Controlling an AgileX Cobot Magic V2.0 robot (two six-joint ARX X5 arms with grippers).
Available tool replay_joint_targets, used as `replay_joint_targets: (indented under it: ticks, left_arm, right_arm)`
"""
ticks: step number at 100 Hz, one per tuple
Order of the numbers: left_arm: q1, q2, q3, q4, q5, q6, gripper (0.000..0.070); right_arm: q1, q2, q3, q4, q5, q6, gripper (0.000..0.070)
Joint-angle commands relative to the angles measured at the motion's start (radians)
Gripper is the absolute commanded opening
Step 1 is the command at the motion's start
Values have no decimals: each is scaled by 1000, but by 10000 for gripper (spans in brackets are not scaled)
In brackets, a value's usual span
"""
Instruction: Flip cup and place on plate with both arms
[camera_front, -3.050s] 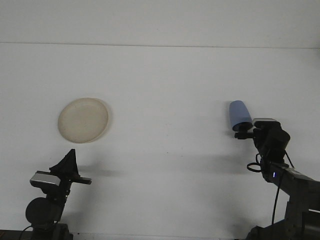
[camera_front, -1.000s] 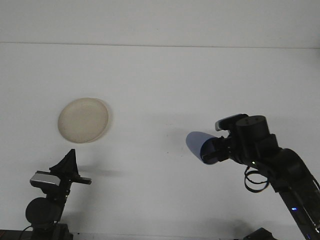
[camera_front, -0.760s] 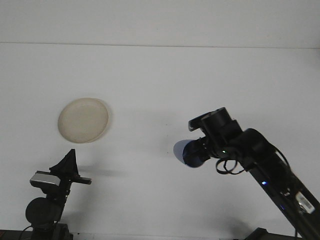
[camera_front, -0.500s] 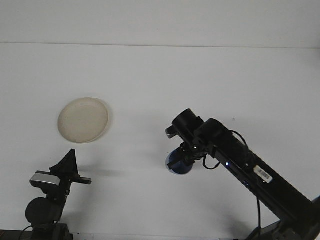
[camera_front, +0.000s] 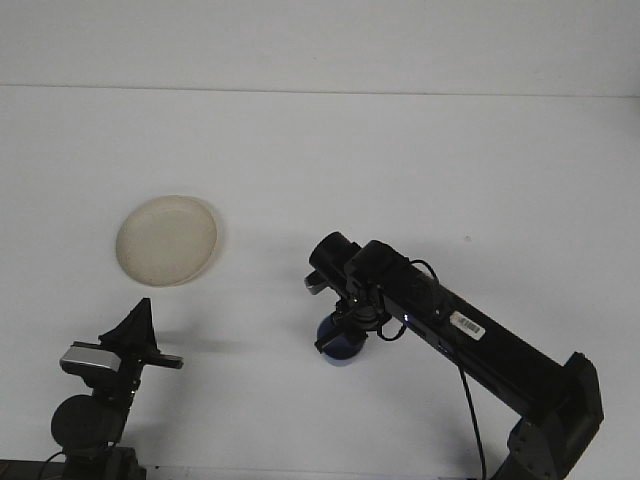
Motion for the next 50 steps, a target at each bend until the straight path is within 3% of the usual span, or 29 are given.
replay_joint_targets:
  ticks: [1,16,20,30,34,50]
  left_arm:
    - [-2,-2,-19,13,2,5,11]
    - [-2,-2,-19,13,2,5,12]
    - [-2,-2,-19,13,2,5,11]
    - [-2,-2,-19,13,2,5,11]
    - [-2,-2,-19,13,2,5,11]
    - [-2,-2,-19,13,2,5,11]
  right_arm:
    - [11,32,27,2,-2,-10,157]
    - [11,36,27,1,-1,-10,167]
    - [11,36,27,1,-1,-13,222]
    - [11,35,29,-6,-1,-13,443]
    - [10,34,29,-7,1,-13,488]
    - [9,26,56,-28,1,-23,493]
